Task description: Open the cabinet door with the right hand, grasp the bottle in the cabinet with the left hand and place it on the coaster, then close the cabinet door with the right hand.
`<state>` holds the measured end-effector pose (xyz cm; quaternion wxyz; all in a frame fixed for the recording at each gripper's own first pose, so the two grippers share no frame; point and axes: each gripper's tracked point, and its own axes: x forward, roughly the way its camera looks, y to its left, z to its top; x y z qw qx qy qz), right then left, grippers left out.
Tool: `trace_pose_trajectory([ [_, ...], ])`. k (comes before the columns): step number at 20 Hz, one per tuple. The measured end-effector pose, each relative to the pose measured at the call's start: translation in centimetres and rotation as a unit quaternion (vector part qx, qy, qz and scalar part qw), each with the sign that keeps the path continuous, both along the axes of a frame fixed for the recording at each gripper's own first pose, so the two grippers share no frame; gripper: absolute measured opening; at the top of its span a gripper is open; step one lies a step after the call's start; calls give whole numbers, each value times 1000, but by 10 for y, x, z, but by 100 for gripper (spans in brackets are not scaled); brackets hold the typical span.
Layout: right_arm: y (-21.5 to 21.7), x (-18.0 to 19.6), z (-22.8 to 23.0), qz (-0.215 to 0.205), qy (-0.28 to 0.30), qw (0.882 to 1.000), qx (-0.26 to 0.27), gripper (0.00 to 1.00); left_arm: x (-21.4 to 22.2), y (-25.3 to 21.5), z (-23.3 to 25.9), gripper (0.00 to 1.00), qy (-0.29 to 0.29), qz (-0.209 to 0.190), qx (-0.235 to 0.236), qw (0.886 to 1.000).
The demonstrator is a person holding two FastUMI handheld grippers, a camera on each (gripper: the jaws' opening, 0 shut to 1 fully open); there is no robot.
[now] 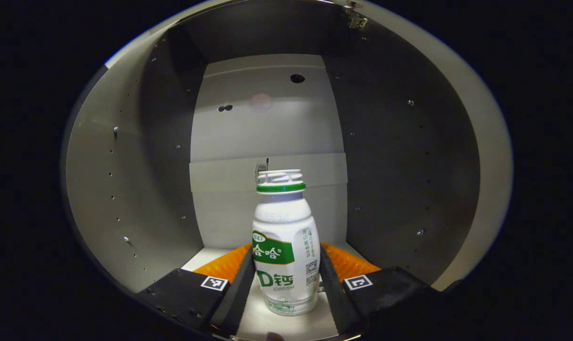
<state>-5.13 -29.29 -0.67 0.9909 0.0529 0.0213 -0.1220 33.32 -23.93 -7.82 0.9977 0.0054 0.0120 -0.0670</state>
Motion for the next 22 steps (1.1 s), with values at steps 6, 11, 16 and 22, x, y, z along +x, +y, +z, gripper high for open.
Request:
trace_pose_trajectory([
  [6,8,-7,3,-5,-4,1000,-5,98,-24,15,15,71,-4,-13,-6,1000],
  [11,20,-16,8,-4,-11,1000,-2,98,-71,39,36,71,-9,-20,-1,1000],
  [16,29,-29,12,0,-16,1000,1,98,-131,86,55,70,-27,-12,2,1000],
  [22,41,-38,12,4,-20,1000,-11,98,-205,147,51,71,-31,5,9,999],
])
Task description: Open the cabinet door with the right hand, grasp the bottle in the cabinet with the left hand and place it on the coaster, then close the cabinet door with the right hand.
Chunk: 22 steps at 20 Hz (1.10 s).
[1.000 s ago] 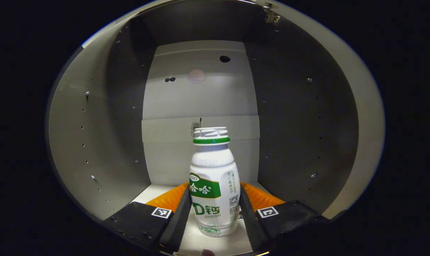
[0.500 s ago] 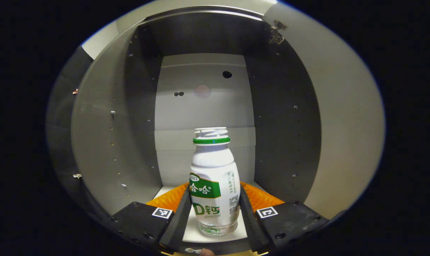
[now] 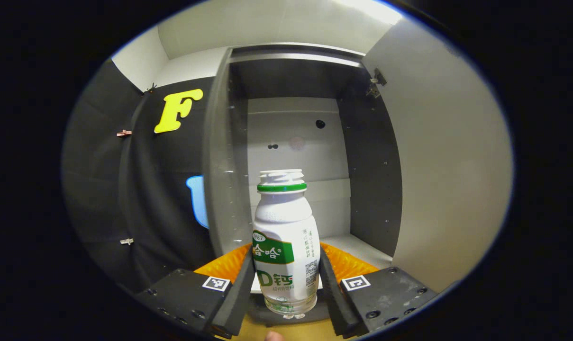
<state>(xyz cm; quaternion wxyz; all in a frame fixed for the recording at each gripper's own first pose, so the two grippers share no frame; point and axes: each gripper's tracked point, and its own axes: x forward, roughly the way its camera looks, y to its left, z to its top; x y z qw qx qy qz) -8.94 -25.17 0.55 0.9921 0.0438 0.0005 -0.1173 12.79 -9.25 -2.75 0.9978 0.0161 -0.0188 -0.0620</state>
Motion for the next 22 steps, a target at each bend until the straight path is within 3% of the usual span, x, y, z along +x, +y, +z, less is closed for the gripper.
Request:
trace_pose_trajectory([
  [11,7,-1,13,-6,-30,1000,3,98,-97,81,-79,70,9,19,1,1000],
  [22,20,-1,11,-26,-37,999,-20,98,-165,100,-193,71,9,4,-8,1000],
])
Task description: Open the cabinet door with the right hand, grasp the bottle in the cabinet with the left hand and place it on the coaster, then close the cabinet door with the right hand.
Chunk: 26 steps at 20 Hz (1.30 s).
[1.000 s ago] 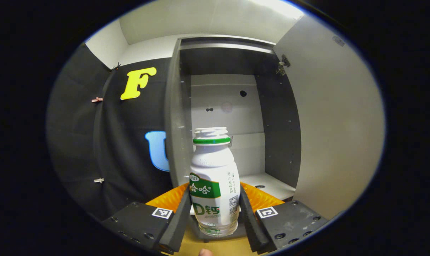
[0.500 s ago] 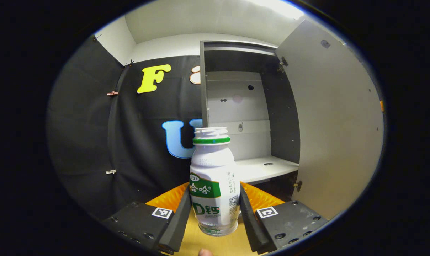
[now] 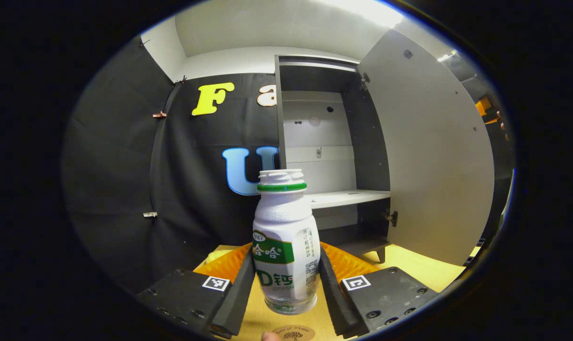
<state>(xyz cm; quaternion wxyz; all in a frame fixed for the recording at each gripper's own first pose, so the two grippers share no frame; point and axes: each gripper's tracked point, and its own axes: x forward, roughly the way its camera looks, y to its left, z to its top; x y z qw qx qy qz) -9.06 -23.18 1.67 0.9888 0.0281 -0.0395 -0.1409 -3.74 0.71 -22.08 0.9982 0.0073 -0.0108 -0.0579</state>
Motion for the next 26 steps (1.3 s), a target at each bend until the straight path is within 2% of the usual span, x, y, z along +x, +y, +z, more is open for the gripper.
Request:
trace_pose_trajectory([
  [4,1,1,-2,0,7,1000,5,98,-16,-7,-50,72,22,-19,-3,1000],
  [9,-11,3,-1,-11,7,1000,18,98,-25,-12,-108,72,19,-47,11,999],
  [15,-11,5,-7,-14,28,999,7,98,-10,-6,-169,72,29,-43,9,999],
  [18,-16,5,-7,-21,38,999,-13,98,-4,-4,-187,72,34,-41,5,999],
  [21,-21,4,-12,-29,46,999,-4,98,-1,-3,-196,72,38,-40,-6,998],
  [26,-21,3,-11,-24,44,999,-14,98,-1,-5,-198,78,46,-40,-11,998],
])
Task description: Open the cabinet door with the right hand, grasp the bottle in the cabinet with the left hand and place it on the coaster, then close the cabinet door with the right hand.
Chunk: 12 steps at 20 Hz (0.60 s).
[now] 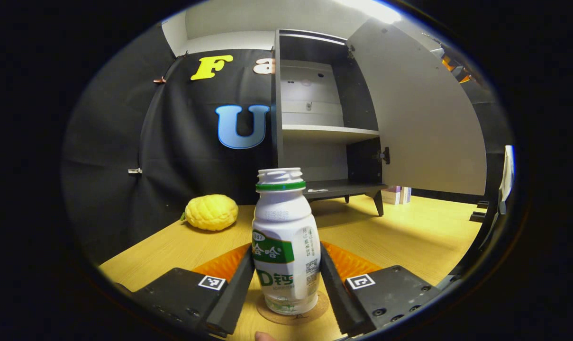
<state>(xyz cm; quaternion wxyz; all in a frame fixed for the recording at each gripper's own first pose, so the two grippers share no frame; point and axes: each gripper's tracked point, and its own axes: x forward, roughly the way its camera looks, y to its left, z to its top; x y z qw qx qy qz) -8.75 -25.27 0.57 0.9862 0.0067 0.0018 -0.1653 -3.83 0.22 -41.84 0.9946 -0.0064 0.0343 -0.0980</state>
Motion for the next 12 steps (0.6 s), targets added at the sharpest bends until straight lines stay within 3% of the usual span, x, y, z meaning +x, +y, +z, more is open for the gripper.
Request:
trace_pose_trajectory([
  [6,-6,0,-3,0,-1,1000,7,98,-3,-2,13,92,32,2,4,999],
  [12,-12,5,-5,5,0,1000,5,98,-10,8,84,93,23,30,-6,999],
])
